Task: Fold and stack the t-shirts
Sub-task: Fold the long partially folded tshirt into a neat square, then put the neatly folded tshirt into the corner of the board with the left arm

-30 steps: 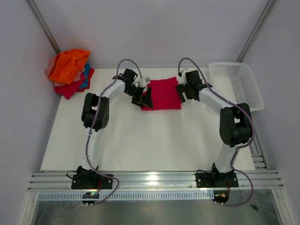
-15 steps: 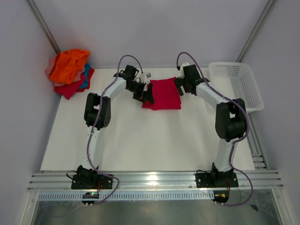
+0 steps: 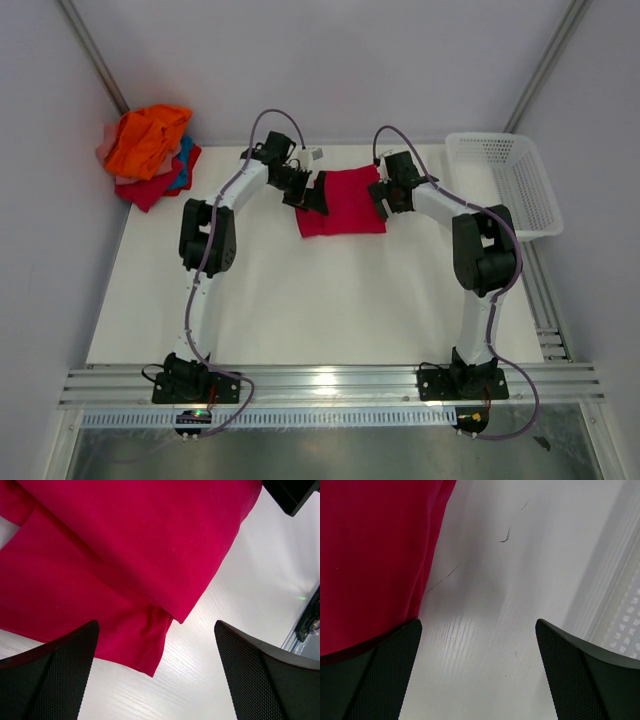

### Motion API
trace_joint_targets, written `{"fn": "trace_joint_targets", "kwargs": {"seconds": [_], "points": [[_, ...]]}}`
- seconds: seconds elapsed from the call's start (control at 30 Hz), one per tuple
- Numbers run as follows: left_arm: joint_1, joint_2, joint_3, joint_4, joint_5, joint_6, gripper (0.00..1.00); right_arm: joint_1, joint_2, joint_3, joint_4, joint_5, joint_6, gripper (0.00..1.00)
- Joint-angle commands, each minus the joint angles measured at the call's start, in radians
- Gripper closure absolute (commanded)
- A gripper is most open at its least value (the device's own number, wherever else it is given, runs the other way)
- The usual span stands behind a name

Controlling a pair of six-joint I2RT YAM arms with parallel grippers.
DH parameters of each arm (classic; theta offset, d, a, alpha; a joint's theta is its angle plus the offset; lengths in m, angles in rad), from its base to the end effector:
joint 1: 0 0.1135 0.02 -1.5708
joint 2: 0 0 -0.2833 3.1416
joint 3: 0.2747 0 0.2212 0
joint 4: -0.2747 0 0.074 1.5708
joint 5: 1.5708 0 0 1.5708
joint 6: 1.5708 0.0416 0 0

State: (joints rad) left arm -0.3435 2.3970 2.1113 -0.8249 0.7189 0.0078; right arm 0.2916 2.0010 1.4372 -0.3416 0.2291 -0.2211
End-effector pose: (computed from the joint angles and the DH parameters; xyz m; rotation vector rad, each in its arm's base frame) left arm 0.4581 -0.1929 0.2087 0.6833 2.5333 -1.0707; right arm 0.4058 0.1119 0.2178 -0.5287 2.4027 -0.2527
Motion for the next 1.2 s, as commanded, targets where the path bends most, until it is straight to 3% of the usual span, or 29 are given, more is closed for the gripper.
{"fn": "trace_joint_targets", "kwargs": {"seconds": [0.0,0.73,1.17], "points": [[0.008,-0.024,0.039,0.006,0.024,0.0,0.01,0.014,-0.004,0.002,0.036,-0.017,0.029,0.01],[-0.014,0.18,0.07,0.128,0.062,-0.065,0.01,0.04,0.047,0.048,-0.004,0.013,0.028,0.01],[-0.061,0.202,0.056,0.23,0.237,-0.155,0.01,0.069,0.053,0.068,-0.014,0.033,0.023,0.01]]}}
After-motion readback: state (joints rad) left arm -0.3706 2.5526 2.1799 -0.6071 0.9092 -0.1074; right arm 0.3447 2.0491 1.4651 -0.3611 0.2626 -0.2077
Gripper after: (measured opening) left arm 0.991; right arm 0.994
